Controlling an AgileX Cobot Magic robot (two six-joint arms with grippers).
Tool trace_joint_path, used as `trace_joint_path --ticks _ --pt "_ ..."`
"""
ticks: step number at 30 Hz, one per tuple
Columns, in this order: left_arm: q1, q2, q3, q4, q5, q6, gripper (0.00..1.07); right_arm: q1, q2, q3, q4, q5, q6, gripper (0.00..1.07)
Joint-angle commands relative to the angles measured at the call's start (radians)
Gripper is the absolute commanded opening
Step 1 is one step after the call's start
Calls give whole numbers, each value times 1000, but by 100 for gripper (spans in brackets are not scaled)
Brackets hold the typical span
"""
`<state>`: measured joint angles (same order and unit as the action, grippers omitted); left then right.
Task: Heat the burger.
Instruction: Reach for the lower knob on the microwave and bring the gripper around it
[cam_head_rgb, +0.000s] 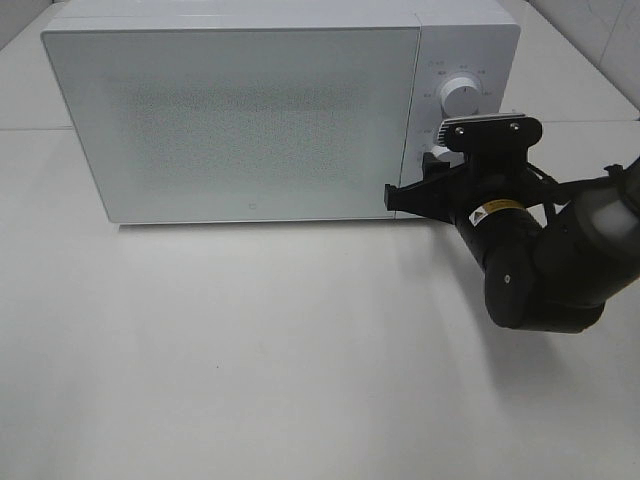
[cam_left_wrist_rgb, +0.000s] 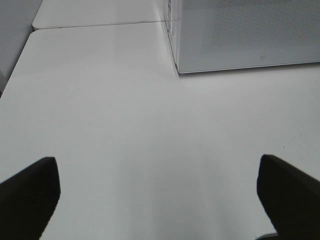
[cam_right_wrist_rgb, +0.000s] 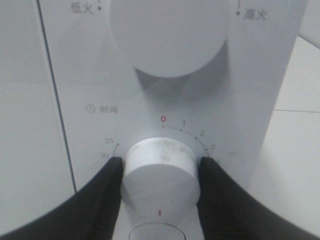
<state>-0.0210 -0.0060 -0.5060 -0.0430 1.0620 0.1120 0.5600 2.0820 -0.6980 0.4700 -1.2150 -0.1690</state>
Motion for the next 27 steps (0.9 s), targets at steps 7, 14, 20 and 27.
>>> trace_joint_path --ticks 7,14,20,27 --pt "-2 -15 1 -2 -16 -6 105 -1 -2 -7 -18 -74 23 25" --pt "-2 -15 1 -2 -16 -6 105 -1 -2 -7 -18 -58 379 25" --pt "-2 -15 1 -2 -16 -6 105 -1 -2 -7 -21 -52 882 25" --pt "-2 -15 1 -2 -16 -6 105 -1 -2 -7 -26 -48 1426 27"
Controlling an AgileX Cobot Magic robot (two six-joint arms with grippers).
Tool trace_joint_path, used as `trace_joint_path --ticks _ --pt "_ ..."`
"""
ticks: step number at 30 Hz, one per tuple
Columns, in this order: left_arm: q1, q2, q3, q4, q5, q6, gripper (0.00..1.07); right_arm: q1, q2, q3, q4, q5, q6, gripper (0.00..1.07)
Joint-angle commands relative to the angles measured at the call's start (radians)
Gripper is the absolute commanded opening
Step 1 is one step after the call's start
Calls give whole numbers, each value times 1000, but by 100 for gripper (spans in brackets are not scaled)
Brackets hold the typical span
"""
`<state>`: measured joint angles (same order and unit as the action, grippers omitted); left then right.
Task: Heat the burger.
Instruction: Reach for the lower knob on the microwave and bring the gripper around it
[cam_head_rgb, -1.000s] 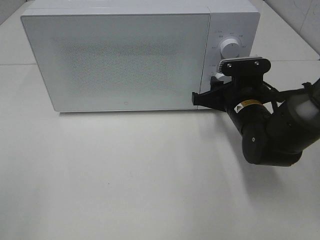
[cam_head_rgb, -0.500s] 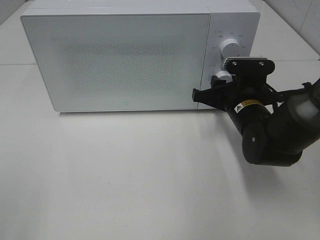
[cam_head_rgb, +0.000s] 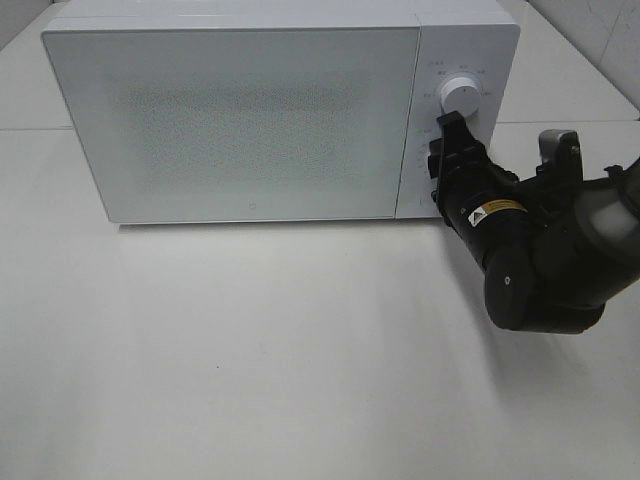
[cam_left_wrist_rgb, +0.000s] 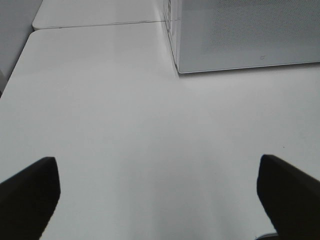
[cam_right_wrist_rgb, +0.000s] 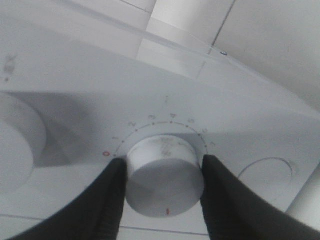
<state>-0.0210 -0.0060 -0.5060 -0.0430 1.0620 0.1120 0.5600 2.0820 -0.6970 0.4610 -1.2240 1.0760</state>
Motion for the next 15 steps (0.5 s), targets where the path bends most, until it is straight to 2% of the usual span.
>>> trace_joint_path --ticks 1,7,11,15 --pt "-2 -15 1 -2 -16 -6 105 -1 -2 -8 -17 -39 181 27" --pt "-2 -15 1 -2 -16 -6 105 -1 -2 -8 -19 -39 393 28" --pt "-2 -15 1 -2 -16 -6 105 -1 -2 -8 -35 -39 648 28" --pt "-2 -15 1 -2 -16 -6 105 -1 -2 -8 -36 -34 754 29"
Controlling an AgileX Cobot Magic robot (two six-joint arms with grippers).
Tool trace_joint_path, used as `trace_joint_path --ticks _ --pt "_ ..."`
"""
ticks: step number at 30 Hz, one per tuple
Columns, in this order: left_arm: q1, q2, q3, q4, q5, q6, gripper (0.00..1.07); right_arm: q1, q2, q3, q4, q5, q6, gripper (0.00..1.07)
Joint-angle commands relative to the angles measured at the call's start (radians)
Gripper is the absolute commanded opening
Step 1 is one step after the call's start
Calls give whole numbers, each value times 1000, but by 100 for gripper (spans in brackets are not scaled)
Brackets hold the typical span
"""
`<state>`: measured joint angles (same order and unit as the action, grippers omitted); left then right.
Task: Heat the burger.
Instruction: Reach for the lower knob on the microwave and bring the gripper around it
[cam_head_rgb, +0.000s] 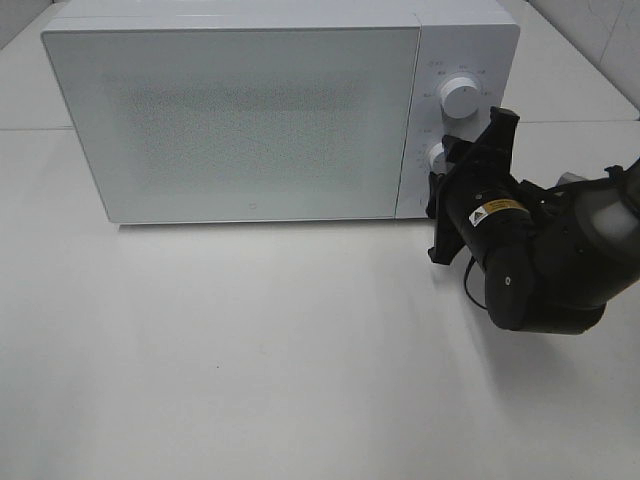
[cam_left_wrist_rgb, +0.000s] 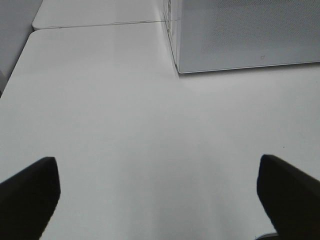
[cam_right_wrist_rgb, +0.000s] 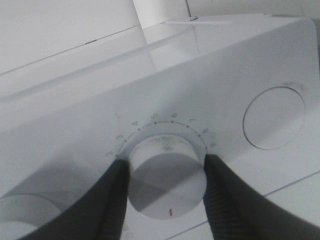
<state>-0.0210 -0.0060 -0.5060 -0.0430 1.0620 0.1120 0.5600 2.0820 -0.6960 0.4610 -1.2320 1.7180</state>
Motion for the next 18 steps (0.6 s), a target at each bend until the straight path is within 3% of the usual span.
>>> trace_joint_path --ticks 1,18 --pt "-2 -15 1 -2 -16 -6 105 -1 -2 -9 -35 -20 127 29" --pt "-2 -15 1 -2 -16 -6 105 0 -2 -9 -32 33 125 32"
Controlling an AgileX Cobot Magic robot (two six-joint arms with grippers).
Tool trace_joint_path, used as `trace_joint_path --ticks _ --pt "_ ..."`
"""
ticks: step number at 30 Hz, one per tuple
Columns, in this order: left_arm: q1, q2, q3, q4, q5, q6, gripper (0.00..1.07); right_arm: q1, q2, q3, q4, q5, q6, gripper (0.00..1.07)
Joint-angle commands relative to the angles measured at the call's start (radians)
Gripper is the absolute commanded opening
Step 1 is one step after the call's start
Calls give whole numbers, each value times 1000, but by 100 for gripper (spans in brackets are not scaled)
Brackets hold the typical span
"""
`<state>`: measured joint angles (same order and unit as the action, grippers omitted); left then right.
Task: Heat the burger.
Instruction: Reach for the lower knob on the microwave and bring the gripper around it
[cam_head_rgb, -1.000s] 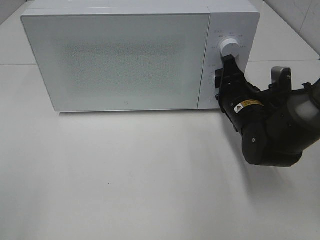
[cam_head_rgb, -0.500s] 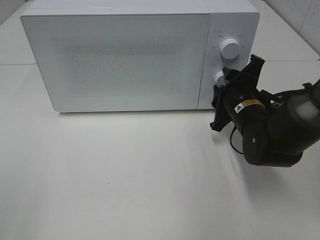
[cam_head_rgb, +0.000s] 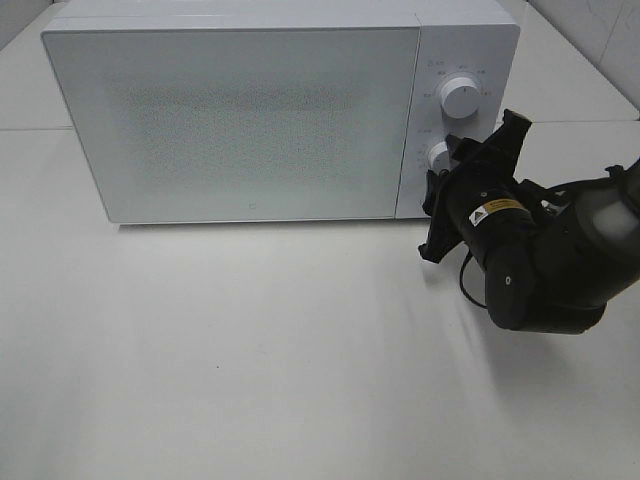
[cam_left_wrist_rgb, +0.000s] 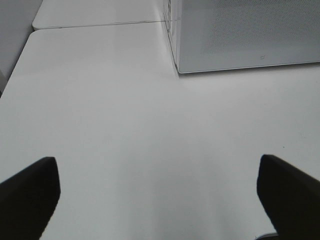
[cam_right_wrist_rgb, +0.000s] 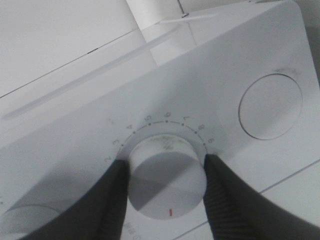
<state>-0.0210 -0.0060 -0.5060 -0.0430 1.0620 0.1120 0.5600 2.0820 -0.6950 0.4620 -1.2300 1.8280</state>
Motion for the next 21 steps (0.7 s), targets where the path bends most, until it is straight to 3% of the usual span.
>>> trace_joint_path --ticks 1,21 --pt "-2 -15 1 -2 -16 -6 105 0 -2 -10 -33 31 15 32" --pt "-2 -15 1 -2 -16 -6 105 0 -2 -9 -29 32 9 33"
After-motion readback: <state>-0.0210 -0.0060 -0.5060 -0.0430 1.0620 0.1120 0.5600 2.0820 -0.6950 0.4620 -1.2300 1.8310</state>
